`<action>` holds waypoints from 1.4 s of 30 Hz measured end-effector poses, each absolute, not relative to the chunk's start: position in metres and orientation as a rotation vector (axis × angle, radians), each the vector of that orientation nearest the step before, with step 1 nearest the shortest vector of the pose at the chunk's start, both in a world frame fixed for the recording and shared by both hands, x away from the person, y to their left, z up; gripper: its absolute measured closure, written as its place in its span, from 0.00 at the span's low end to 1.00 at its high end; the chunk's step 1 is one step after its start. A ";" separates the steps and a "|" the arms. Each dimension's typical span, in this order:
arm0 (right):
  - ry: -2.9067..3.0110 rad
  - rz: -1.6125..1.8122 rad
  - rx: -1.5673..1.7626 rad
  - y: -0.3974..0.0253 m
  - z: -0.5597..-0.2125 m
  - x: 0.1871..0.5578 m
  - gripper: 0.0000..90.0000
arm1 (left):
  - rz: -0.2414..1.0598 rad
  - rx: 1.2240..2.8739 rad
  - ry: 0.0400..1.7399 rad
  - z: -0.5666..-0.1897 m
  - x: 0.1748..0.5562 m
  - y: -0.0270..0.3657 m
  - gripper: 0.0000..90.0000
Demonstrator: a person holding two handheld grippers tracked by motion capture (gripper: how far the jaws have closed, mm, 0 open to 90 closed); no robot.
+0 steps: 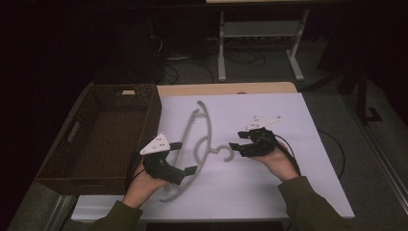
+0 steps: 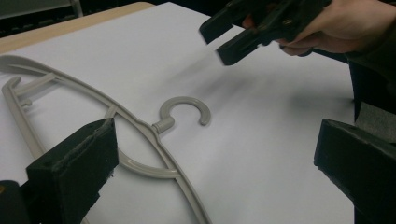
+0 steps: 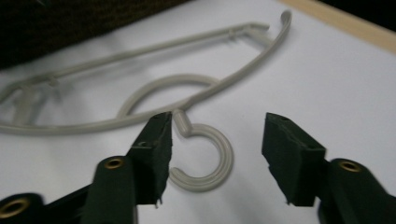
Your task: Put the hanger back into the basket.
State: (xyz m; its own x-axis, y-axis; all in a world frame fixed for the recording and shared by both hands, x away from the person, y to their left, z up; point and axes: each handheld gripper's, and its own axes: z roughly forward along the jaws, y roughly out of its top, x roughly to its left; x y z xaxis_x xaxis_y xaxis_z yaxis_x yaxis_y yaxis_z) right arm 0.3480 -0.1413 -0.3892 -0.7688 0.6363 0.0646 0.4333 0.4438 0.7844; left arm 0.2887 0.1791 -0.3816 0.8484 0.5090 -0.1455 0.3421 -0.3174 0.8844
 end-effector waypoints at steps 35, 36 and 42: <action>2.692 0.955 0.906 -0.108 -0.440 0.396 0.87 | 0.173 1.961 0.644 -0.392 0.289 0.178 0.00; 2.691 0.949 0.908 -0.110 -0.440 0.395 0.87 | 0.172 1.961 0.644 -0.392 0.289 0.178 0.00; 2.685 0.910 0.918 -0.120 -0.438 0.387 0.87 | 0.172 1.964 0.644 -0.392 0.290 0.178 0.00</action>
